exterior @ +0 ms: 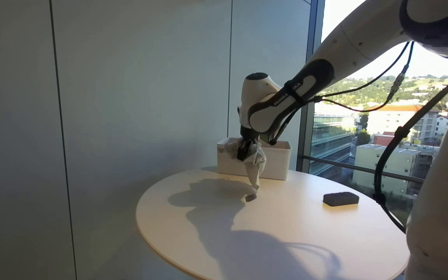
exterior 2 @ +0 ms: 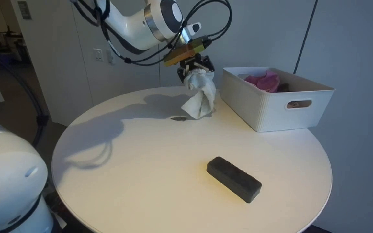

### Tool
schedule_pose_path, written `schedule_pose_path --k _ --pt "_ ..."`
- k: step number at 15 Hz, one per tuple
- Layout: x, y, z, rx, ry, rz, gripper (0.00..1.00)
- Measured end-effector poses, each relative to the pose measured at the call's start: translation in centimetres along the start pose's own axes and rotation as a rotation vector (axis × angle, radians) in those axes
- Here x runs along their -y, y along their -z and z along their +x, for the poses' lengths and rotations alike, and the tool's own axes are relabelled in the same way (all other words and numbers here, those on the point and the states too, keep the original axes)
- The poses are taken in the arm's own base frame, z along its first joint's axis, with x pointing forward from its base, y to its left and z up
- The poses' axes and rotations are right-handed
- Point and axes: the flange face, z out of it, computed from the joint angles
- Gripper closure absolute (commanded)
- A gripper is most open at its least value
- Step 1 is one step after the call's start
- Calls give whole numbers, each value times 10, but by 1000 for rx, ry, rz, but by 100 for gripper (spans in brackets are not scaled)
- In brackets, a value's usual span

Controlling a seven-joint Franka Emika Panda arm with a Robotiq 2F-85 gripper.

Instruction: Use the towel to wipe the table then put the towel in the storage container.

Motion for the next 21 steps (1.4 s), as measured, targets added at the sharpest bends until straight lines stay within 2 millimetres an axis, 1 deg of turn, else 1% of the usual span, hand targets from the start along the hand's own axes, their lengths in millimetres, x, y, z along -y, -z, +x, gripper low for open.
schedule_pose_path --k 3,5,6,8,10,12,14,16,18,20,21 --pt "-41 60 -2 -98 -76 -85 90" --pt "-67 91 0 -156 -134 -140 90" --pt "-80 103 3 -183 -163 -171 90" --pt "-106 119 9 -224 -226 -234 90" --pt "-132 124 15 -241 -297 -297 90" --pt "-158 116 20 -244 -378 -358 90" --pt "-178 95 26 -225 -449 -380 90" --pt "-189 64 35 -194 -493 -361 90" --pt "-195 35 45 -173 -535 -326 90" --pt "-200 11 55 -156 -576 -300 90" --pt "-204 2 60 -146 -597 -290 90"
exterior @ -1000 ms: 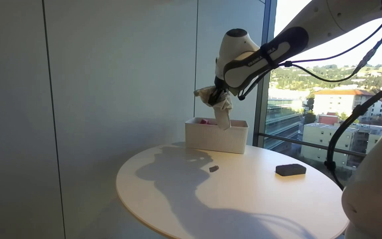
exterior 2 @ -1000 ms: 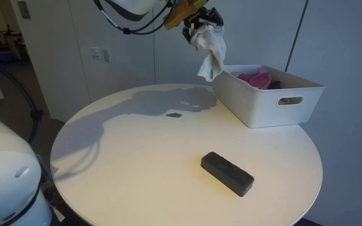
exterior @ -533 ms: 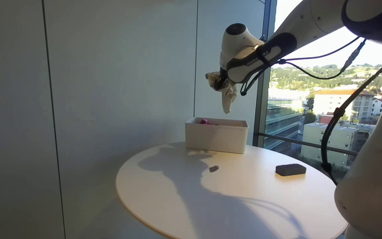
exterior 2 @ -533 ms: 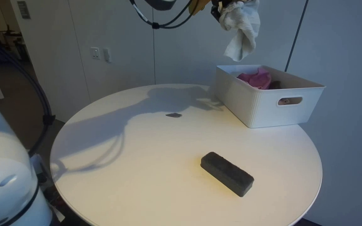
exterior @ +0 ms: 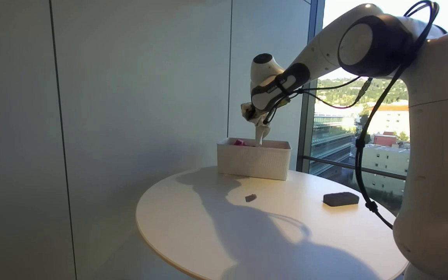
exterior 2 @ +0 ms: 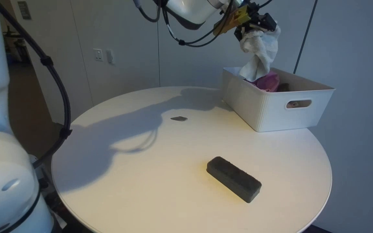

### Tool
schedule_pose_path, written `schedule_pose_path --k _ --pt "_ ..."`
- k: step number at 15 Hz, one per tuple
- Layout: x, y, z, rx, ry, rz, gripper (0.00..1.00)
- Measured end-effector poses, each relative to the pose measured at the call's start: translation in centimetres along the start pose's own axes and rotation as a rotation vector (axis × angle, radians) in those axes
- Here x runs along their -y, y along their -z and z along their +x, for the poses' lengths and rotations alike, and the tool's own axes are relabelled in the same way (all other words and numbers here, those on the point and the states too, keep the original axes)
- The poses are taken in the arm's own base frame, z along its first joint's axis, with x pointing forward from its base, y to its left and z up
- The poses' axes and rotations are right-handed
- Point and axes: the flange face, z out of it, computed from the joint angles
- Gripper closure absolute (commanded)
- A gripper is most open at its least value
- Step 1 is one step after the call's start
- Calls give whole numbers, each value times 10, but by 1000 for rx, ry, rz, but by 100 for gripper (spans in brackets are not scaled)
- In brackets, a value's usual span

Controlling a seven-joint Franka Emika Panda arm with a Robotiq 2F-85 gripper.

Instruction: Use the towel to wipe the table then put the towel in the storage container.

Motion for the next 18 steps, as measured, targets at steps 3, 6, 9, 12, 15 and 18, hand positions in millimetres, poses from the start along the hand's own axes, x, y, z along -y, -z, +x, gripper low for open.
schedule_pose_path --k 3,6,9,12,15,18 --pt "2 -19 10 42 -52 5 53" --pt "2 -28 19 57 -95 12 34" --pt "4 -32 25 64 -120 27 15" --pt "9 -29 28 61 -133 52 1" --pt "13 -21 31 49 -119 50 0" --pt "30 -3 17 82 -100 154 0"
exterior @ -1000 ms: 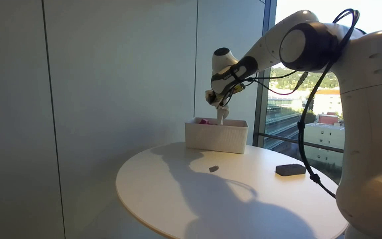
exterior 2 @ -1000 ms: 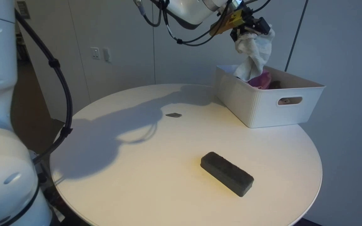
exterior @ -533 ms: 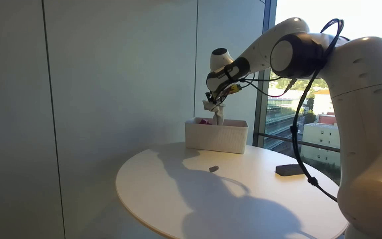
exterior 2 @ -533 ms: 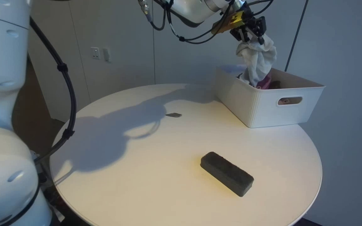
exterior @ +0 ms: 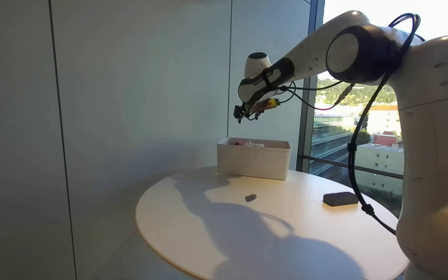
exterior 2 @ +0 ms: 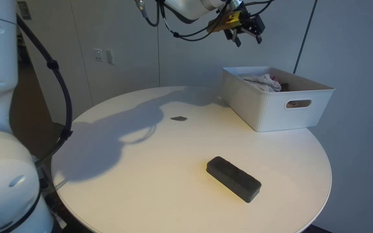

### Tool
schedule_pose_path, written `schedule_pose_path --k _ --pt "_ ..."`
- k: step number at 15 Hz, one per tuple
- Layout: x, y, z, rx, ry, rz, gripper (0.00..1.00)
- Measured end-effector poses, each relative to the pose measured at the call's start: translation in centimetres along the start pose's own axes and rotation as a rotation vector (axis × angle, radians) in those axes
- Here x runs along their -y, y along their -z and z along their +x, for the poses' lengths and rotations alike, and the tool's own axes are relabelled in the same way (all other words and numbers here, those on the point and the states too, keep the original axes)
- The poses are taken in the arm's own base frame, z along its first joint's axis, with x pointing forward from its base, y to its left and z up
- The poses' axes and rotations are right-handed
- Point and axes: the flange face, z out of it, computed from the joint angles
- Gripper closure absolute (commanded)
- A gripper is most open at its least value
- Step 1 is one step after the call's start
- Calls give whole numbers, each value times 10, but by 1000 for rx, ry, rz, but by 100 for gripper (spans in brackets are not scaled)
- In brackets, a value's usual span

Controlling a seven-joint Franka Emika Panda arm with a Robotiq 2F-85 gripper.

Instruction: Use the towel to wipe the table then put the towel in the storage container.

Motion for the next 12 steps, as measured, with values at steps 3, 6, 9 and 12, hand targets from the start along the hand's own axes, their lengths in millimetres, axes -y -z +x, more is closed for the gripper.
schedule_pose_path --k 3,6,9,12 --pt "20 23 -33 67 53 153 0" --pt "23 31 -82 190 96 287 0" --pt "18 29 -149 373 136 381 0" --pt "13 21 -221 552 173 409 0"
